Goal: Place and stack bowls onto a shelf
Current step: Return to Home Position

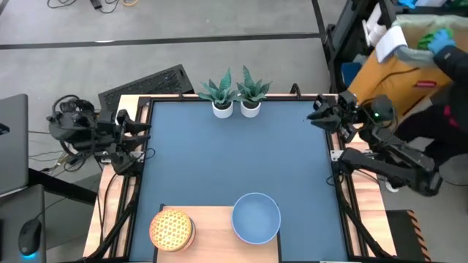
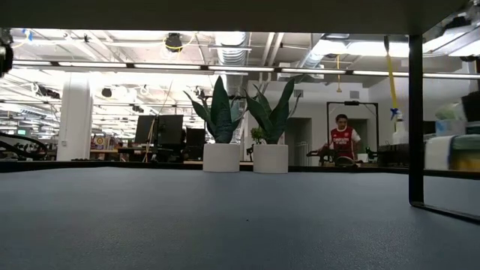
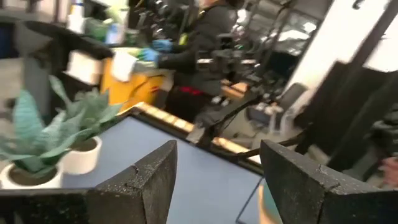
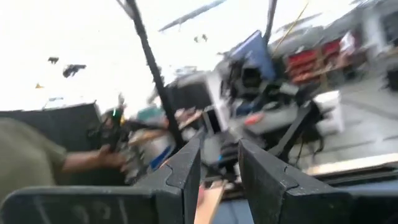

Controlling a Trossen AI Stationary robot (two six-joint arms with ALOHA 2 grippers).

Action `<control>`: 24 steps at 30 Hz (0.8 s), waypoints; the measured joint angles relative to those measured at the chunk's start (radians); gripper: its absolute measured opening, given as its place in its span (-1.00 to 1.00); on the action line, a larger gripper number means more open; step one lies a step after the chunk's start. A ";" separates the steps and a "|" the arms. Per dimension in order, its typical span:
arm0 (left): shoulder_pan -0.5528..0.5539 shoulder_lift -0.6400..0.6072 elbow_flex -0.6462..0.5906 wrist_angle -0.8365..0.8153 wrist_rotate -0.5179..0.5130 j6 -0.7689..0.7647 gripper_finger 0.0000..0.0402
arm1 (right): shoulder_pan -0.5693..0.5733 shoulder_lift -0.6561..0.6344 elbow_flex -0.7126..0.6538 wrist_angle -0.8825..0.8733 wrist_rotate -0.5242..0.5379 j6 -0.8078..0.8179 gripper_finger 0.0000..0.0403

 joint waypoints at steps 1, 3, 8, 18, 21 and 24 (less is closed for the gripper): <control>0.000 -0.031 -0.039 0.044 0.014 0.027 0.07 | -0.023 -0.021 -0.032 0.026 0.001 0.017 -0.33; 0.000 -0.091 -0.113 0.117 0.038 0.067 0.07 | -0.066 -0.070 -0.099 0.061 0.007 0.042 -0.33; 0.000 -0.225 -0.272 0.215 0.066 0.092 0.07 | -0.142 -0.174 -0.251 0.141 0.015 0.124 -0.33; 0.001 -0.479 -0.463 0.229 0.073 0.064 0.07 | -0.239 -0.363 -0.520 0.256 0.057 0.179 -0.33; 0.001 -0.473 -0.472 0.187 0.039 0.070 0.07 | -0.260 -0.403 -0.595 0.250 0.084 0.169 -0.33; 0.002 -0.475 -0.470 0.128 0.024 0.016 0.07 | -0.274 -0.436 -0.669 0.267 0.101 0.167 -0.33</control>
